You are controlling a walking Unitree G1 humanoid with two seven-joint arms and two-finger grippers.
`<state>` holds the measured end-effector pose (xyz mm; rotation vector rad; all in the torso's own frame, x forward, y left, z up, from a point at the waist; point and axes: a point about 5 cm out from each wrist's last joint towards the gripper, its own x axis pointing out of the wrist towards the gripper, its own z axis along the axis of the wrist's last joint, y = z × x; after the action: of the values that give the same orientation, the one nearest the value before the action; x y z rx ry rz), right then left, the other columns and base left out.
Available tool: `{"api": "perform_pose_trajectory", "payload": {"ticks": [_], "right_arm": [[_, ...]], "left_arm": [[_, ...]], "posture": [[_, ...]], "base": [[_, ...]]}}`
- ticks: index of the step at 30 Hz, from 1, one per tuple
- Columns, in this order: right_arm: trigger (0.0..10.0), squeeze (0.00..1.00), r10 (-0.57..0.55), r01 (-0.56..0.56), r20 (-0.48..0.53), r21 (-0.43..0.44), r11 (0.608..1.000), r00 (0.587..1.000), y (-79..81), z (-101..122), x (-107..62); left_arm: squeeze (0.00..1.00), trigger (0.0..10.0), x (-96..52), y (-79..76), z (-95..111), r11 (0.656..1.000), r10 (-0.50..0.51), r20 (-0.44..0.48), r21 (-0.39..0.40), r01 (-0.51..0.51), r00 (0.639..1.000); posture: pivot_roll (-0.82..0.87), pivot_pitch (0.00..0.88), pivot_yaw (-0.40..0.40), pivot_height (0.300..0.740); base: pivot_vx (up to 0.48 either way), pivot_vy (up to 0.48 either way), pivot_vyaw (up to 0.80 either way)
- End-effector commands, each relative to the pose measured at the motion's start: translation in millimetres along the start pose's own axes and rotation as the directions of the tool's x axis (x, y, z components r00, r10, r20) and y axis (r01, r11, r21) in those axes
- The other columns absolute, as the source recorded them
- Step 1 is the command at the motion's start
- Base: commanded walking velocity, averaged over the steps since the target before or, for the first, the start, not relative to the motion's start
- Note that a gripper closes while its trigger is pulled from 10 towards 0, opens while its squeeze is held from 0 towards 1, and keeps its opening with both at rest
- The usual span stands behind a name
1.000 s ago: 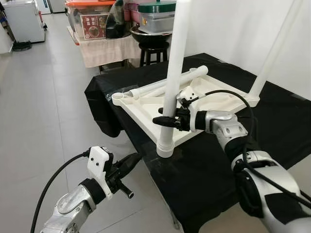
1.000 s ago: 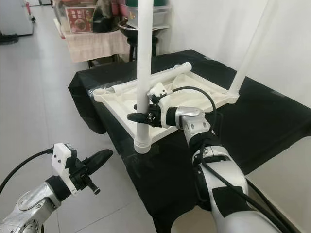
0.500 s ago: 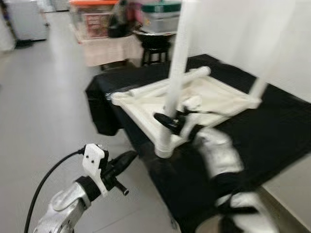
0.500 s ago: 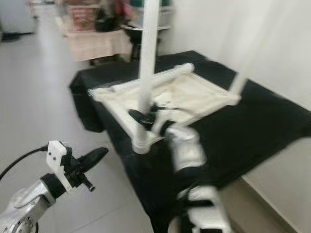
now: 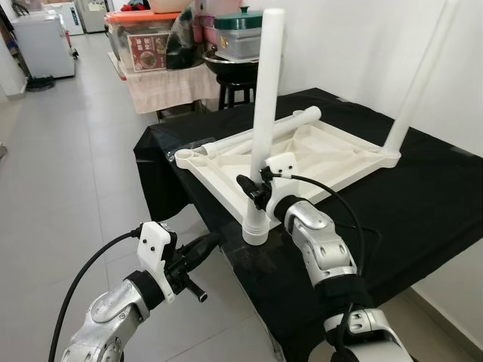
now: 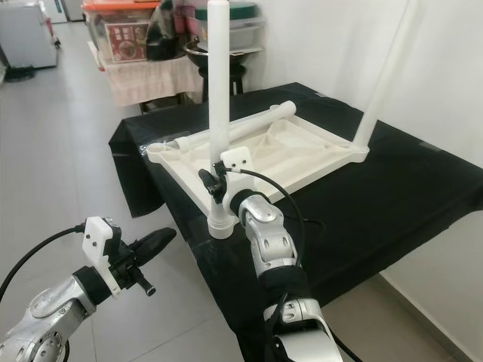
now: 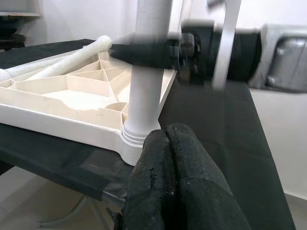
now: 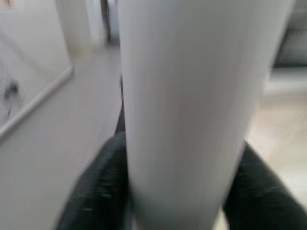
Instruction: Building children table
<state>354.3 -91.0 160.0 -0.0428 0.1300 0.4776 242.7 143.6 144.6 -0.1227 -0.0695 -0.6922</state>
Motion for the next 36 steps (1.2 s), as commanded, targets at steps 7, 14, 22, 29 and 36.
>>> {"api": "perform_pose_trajectory", "payload": {"ticks": [7, 14, 22, 29, 36], "right_arm": [[10.0, 1.0, 0.277, -0.277, 0.037, -0.012, 0.961, 0.96, -17.2, 24, 1.2], [10.0, 0.0, 0.435, -0.433, 0.011, -0.074, 0.898, 0.9, -28.9, 37, 4.5], [10.0, 0.0, 0.578, -0.585, -0.087, -0.105, 0.804, 0.811, -35.6, 46, 8.7], [0.0, 0.0, 0.609, -0.618, -0.103, -0.085, 0.782, 0.786, -35.1, 43, 7.3], [0.0, 0.0, 0.6, -0.61, -0.119, -0.08, 0.788, 0.791, -45.3, 33, -2.3]], "left_arm": [[0.0, 10.0, 0.9, -0.4, -1, 1.0, -0.004, -0.008, 0.003, 0.004, 1.0], [0.0, 10.0, 0.3, -1.3, -1, 1.0, 0.002, -0.005, 0.003, -0.002, 1.0], [0.0, 10.0, -2.4, -3.6, -1, 0.999, 0.023, -0.008, 0.047, -0.023, 1.0], [0.0, 10.0, -5.3, 0.7, 11, 0.931, 0.159, 0.04, 0.326, -0.164, 0.986], [0.0, 10.0, -9.4, -1.5, 12, 0.936, 0.203, 0.068, 0.281, -0.214, 0.977]], "posture": [[-0.01, 0.0, -0.022, 0.74], [0.0, 0.0, -0.03, 0.74], [0.02, 0.0, -0.039, 0.74], [0.01, 0.0, -0.036, 0.74], [0.01, 0.0, -0.023, 0.74]], "base": [[0.0, 0.0, 0.0], [0.0, 0.0, 0.0], [0.0, 0.0, 0.0], [0.0, 0.0, 0.0], [0.0, 0.0, 0.0]]}}
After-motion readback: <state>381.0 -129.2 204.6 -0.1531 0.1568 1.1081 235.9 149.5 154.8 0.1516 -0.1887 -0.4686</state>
